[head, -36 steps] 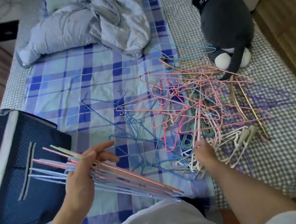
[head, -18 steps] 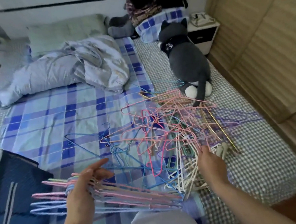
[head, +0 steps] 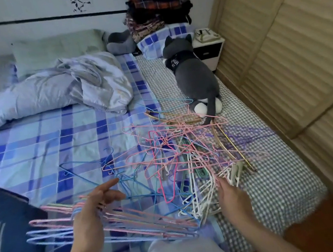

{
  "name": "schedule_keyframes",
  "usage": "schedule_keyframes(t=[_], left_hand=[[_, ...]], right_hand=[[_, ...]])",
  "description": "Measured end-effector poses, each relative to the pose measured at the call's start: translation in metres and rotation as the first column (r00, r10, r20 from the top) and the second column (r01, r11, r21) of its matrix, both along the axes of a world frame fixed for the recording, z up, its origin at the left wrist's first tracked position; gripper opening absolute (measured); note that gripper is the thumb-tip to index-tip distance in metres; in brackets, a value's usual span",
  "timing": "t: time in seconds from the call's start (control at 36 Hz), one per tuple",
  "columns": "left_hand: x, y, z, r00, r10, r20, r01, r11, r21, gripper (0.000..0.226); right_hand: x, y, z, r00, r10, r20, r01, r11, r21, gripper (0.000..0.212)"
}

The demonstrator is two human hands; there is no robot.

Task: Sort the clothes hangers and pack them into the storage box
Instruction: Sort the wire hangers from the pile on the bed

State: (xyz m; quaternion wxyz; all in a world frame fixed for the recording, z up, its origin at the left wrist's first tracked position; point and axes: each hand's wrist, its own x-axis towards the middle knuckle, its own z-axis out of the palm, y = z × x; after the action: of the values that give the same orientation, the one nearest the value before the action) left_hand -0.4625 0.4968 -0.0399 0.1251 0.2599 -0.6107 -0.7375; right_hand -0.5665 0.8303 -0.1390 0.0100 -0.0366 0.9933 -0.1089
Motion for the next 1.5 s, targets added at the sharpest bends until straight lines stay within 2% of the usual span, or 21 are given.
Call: schedule_keyframes(t=[0.11,0.19,0.28,0.39,0.47,0.61,0.72,0.83,0.92,1.03,1.11,1.17,1.22,1.33,1.39,1.44,1.5], left_hand=[[-0.002,0.007,0.005,1.000,0.011,-0.020,-0.011,1.000,0.014,0.042],[-0.003,0.007,0.004,1.000,0.018,-0.016,-0.017,0.999,0.033,0.042],[0.000,0.006,0.001,1.000,0.008,-0.016,-0.007,0.999,0.034,0.042],[0.001,0.005,0.001,1.000,0.004,-0.025,-0.003,0.999,0.040,0.043],[0.003,0.004,0.001,1.000,-0.009,-0.017,0.010,0.999,0.038,0.043],[0.006,-0.002,0.002,1.000,0.002,-0.002,-0.002,1.000,0.018,0.044],[0.008,-0.005,0.003,1.000,0.017,0.012,-0.017,1.000,-0.002,0.044],[0.010,-0.006,0.003,1.000,0.026,0.016,-0.026,0.999,-0.020,0.049],[0.011,-0.006,0.004,0.999,0.022,0.030,-0.021,0.999,-0.033,0.053],[0.006,-0.004,0.013,0.999,0.034,0.022,-0.035,0.999,0.025,0.053],[-0.004,-0.005,0.023,0.999,-0.015,0.033,0.012,0.995,0.100,0.046],[-0.012,-0.007,0.033,0.998,-0.059,0.008,0.057,0.987,0.149,0.044],[-0.022,-0.006,0.047,0.996,-0.087,-0.023,0.089,0.979,0.181,0.048],[-0.034,-0.009,0.074,0.987,-0.106,-0.124,0.131,0.968,0.212,0.070],[-0.035,-0.011,0.084,0.976,-0.107,-0.188,0.159,0.943,0.291,0.084],[-0.035,-0.012,0.093,0.971,-0.065,-0.231,0.160,0.891,0.424,0.064],[-0.033,-0.013,0.095,0.966,-0.084,-0.244,0.188,0.877,0.442,0.065]], right_hand=[[0.015,0.001,-0.003,1.000,-0.001,0.019,0.002,0.999,-0.032,0.027],[0.026,0.000,-0.003,0.999,0.028,0.018,-0.025,0.986,-0.163,0.028],[0.031,-0.001,-0.007,0.993,0.035,0.110,-0.001,0.955,-0.296,0.026],[0.023,-0.005,-0.015,0.965,-0.014,0.262,0.113,0.923,-0.369,0.013],[0.004,-0.011,-0.023,0.922,-0.114,0.369,0.292,0.833,-0.471,0.023],[-0.024,-0.011,-0.033,0.878,-0.252,0.407,0.467,0.635,-0.615,0.023],[-0.033,-0.001,-0.042,0.785,-0.332,0.524,0.615,0.526,-0.588,0.022],[-0.030,0.011,-0.053,0.721,-0.301,0.624,0.684,0.451,-0.574,0.022],[-0.029,0.013,-0.050,0.711,-0.243,0.660,0.690,0.425,-0.586,0.033],[-0.046,-0.008,-0.017,0.798,-0.106,0.593,0.559,0.495,-0.665,0.026],[-0.066,-0.030,0.019,0.891,0.021,0.454,0.363,0.567,-0.740,0.036],[-0.076,-0.047,0.039,0.935,0.111,0.338,0.200,0.624,-0.756,0.032],[-0.082,-0.062,0.050,0.955,0.190,0.229,0.064,0.622,-0.781,0.027],[-0.083,-0.084,0.040,0.927,0.366,0.081,-0.209,0.685,-0.698,0.024],[-0.080,-0.088,0.029,0.888,0.458,0.047,-0.337,0.716,-0.612,0.027],[-0.076,-0.090,0.019,0.854,0.518,0.036,-0.416,0.723,-0.551,0.034],[-0.073,-0.094,0.020,0.803,0.595,0.020,-0.496,0.687,-0.530,0.055]])
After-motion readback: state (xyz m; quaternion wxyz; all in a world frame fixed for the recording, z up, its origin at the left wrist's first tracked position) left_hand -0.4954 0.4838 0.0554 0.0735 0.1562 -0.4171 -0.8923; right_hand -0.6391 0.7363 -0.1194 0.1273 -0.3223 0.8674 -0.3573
